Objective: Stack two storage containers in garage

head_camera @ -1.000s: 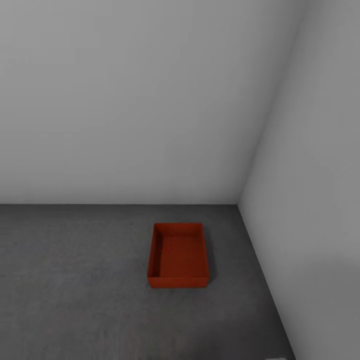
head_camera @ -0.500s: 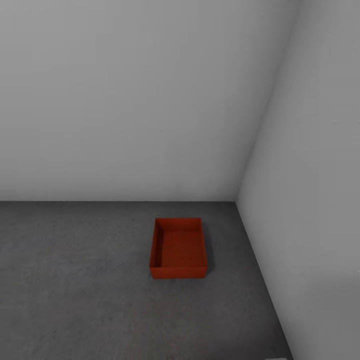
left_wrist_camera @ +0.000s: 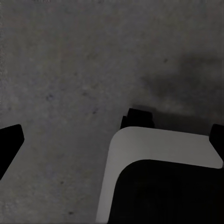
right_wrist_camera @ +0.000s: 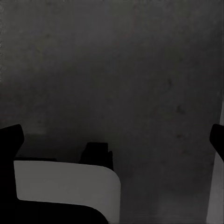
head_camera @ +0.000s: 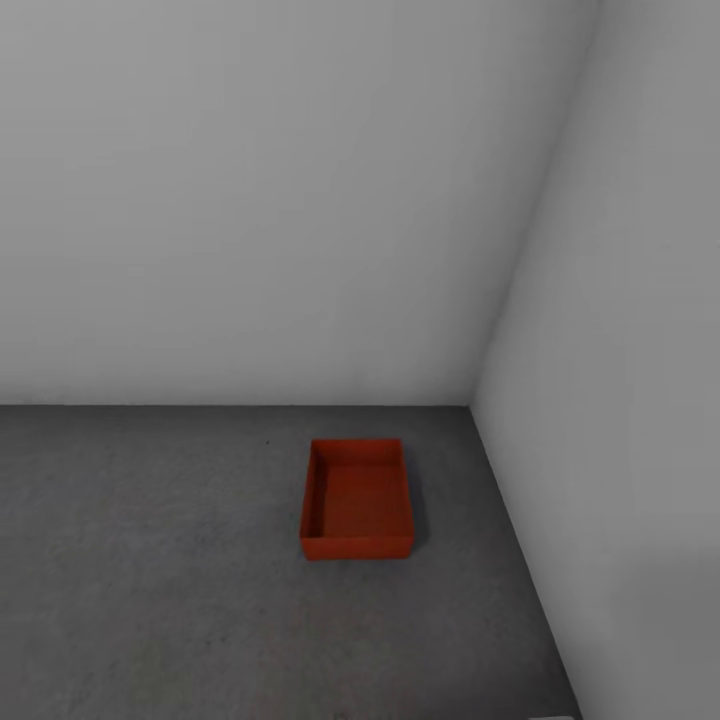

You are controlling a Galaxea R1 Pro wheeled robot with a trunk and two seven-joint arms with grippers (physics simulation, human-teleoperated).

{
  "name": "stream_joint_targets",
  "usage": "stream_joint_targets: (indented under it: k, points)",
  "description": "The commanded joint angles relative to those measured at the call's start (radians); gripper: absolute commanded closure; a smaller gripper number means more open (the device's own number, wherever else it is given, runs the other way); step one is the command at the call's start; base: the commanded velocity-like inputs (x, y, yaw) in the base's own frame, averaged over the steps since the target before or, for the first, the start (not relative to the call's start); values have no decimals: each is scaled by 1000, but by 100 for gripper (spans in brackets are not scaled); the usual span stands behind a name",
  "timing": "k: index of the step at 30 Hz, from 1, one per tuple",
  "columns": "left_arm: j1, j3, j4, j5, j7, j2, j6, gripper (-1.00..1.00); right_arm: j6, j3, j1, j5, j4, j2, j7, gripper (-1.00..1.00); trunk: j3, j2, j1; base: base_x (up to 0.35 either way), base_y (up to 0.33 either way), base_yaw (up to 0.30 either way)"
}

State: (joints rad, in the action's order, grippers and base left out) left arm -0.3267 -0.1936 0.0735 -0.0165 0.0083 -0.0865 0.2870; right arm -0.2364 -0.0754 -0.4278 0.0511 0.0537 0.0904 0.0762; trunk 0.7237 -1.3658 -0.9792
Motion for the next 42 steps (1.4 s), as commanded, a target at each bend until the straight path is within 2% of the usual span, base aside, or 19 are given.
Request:
stream_joint_targets:
  k: [1, 14, 42]
  points:
    - [-2, -4, 5, -2, 1, 0, 8, -100, -7, -7, -2, 6, 5, 0, 4, -100, -3, 7, 4, 0, 0, 0]
    - [-2, -4, 5, -2, 1, 1, 8, -100, -7, -7, 0, 4, 6, 0, 6, -100, -43, 98, 54, -3, 0, 0]
    - [-2, -4, 5, -2, 1, 2, 8, -100, -7, -7, 0, 4, 6, 0, 7, -100, -131, 294, 161, -335, 0, 0]
